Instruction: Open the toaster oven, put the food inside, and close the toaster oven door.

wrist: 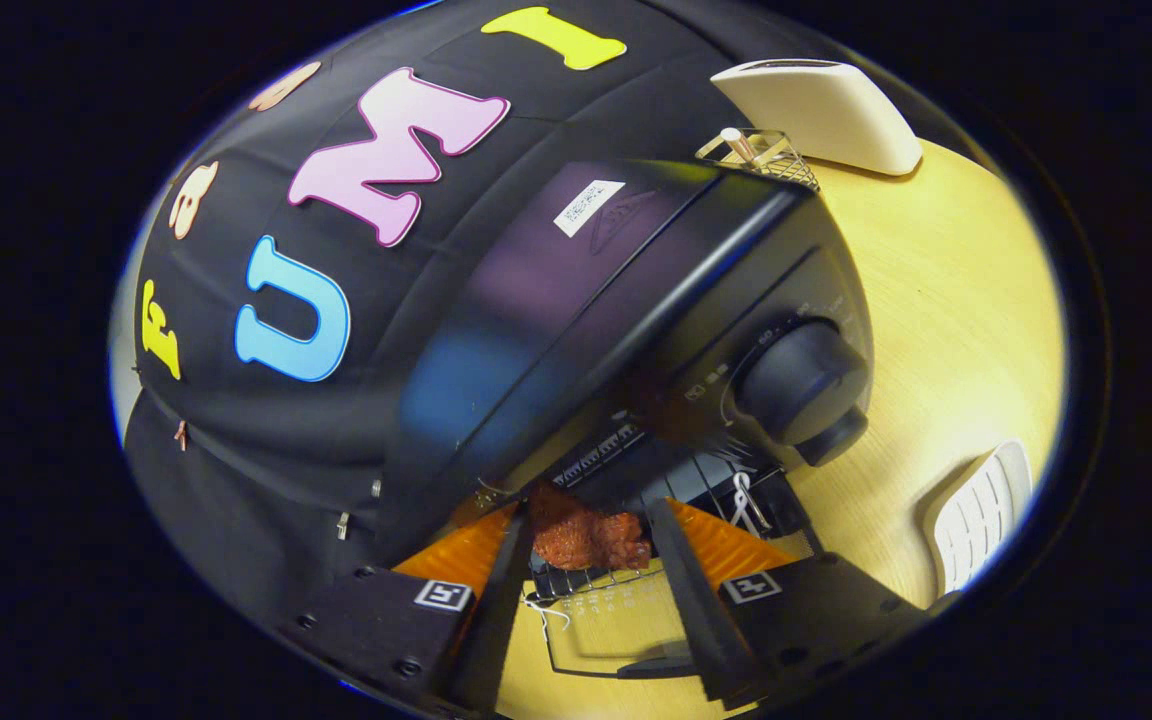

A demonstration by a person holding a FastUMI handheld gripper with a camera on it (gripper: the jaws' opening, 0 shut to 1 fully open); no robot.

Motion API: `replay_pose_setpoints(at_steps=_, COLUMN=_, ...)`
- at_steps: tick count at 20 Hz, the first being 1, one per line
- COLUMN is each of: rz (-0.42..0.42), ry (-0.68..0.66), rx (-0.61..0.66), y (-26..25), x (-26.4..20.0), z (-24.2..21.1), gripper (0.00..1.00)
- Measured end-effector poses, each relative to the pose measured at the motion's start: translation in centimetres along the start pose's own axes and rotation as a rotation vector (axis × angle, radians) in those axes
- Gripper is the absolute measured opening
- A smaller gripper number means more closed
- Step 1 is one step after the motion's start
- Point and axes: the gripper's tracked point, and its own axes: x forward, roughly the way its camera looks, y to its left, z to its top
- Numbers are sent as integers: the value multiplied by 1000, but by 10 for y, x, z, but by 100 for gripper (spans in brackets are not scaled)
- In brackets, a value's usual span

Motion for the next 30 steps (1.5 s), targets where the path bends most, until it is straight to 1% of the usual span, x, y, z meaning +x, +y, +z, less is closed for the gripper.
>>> replay_pose_setpoints(at_steps=1, rz=-10, ry=2, rx=-15, y=-3, x=-2, z=-1, gripper=81)
replay_pose_setpoints(at_steps=2, rz=-21, ry=4, rx=-28, y=-5, x=-6, z=-2, gripper=89)
replay_pose_setpoints(at_steps=3, rz=-36, ry=6, rx=-39, y=-8, x=-10, z=-3, gripper=91)
replay_pose_setpoints(at_steps=4, rz=-47, ry=10, rx=-51, y=-9, x=-14, z=-5, gripper=97)
replay_pose_setpoints(at_steps=11, rz=-82, ry=-6, rx=-154, y=-5, x=-57, z=-16, gripper=98)
replay_pose_setpoints(at_steps=15, rz=-103, ry=13, rx=-252, y=-2, x=-82, z=-35, gripper=98)
replay_pose_setpoints(at_steps=18, rz=-136, ry=41, rx=-341, y=-4, x=-97, z=-58, gripper=98)
replay_pose_setpoints(at_steps=21, rz=-180, ry=120, rx=-440, y=-14, x=-106, z=-94, gripper=98)
replay_pose_setpoints(at_steps=23, rz=-193, ry=157, rx=-493, y=-18, x=-106, z=-116, gripper=98)
replay_pose_setpoints(at_steps=26, rz=-211, ry=215, rx=-512, y=-23, x=-107, z=-147, gripper=98)
replay_pose_setpoints(at_steps=30, rz=-272, ry=272, rx=-538, y=-37, x=-94, z=-171, gripper=99)
